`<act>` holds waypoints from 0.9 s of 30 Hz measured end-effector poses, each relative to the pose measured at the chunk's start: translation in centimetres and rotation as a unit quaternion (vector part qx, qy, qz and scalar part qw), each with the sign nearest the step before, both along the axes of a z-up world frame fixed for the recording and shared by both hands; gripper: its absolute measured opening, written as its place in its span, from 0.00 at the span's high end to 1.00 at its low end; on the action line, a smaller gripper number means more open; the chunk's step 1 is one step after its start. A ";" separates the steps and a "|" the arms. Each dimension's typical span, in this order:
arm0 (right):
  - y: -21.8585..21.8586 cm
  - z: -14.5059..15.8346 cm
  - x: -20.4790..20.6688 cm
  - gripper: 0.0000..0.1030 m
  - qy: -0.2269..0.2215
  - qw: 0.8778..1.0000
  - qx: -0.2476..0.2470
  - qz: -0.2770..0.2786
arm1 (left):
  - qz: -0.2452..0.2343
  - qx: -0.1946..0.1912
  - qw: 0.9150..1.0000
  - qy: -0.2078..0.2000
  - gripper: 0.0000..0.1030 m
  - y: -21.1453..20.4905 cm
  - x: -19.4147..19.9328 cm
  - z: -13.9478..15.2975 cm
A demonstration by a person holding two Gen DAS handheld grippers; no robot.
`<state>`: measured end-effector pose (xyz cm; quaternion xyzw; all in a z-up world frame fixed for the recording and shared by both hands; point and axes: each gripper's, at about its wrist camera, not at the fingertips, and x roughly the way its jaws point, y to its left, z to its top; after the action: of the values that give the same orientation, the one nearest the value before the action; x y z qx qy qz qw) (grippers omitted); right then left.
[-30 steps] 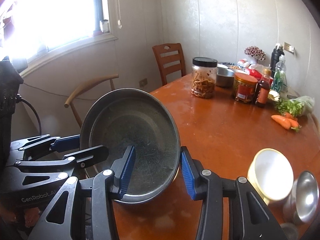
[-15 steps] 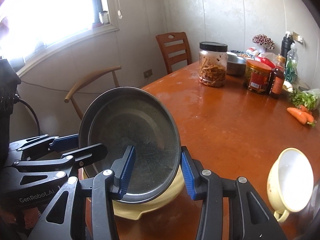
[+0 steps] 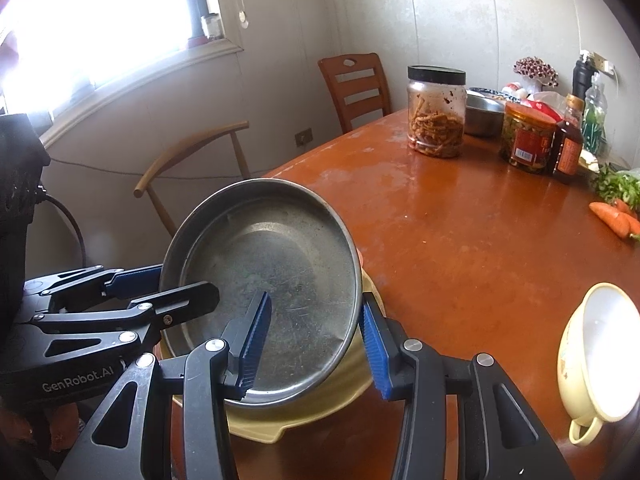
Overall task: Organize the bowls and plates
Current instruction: 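Lower the steel tray into the yellow shell bowl and open the right tool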
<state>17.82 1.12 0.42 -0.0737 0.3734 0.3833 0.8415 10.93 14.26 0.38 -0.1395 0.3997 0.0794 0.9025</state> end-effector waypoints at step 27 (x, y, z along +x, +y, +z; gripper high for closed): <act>-1.1 -0.9 0.4 0.55 0.007 1.000 0.029 -0.009 | 0.010 0.008 1.000 0.005 0.53 -1.0 0.0 -0.4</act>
<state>18.26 -0.01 -0.47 -0.0428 0.3684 0.3869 0.8442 10.90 13.27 -0.04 -0.1354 0.4022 0.0922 0.9008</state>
